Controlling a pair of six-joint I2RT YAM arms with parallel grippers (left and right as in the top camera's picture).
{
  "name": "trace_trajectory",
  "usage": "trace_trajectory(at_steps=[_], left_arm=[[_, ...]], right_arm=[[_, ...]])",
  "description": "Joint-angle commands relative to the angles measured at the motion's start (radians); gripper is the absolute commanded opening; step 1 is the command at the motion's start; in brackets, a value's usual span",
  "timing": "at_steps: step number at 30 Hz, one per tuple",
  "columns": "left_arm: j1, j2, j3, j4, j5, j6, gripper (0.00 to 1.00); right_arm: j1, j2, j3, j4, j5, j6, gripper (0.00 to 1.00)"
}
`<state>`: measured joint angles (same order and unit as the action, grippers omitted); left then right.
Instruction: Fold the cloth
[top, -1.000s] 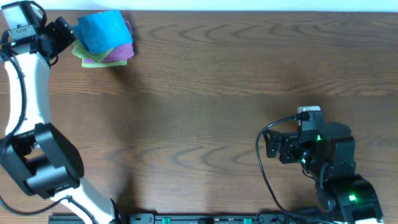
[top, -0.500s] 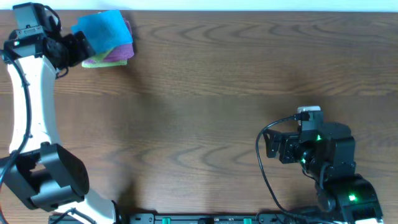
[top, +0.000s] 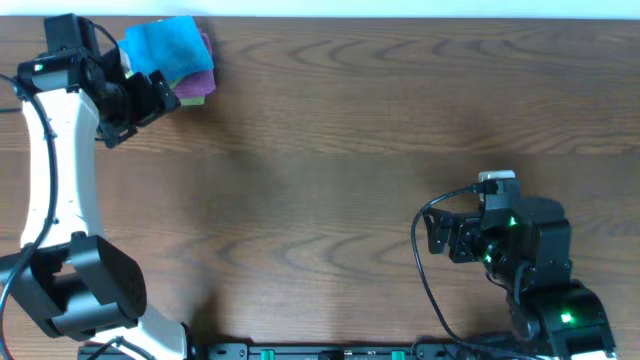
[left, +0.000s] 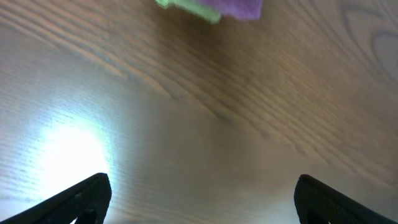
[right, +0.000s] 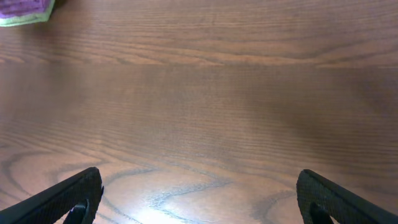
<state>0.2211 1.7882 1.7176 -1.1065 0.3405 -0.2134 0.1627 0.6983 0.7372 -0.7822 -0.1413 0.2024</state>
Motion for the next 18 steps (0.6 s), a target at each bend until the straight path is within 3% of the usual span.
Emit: trace_trajectory(at_steps=[1, 9, 18], left_arm=[[-0.038, -0.025, 0.024, -0.018, 0.013, -0.005, 0.95], [-0.167, -0.046, -0.003, 0.026, -0.089, 0.008, 0.95], [-0.222, -0.288, -0.297, 0.343, -0.09, 0.004, 0.95]], right_arm=[[-0.008, -0.005, -0.006, 0.0, -0.005, 0.014, 0.99], [-0.008, -0.005, -0.006, 0.0, -0.005, 0.014, 0.99], [-0.008, -0.005, -0.006, 0.0, -0.005, 0.014, 0.99]])
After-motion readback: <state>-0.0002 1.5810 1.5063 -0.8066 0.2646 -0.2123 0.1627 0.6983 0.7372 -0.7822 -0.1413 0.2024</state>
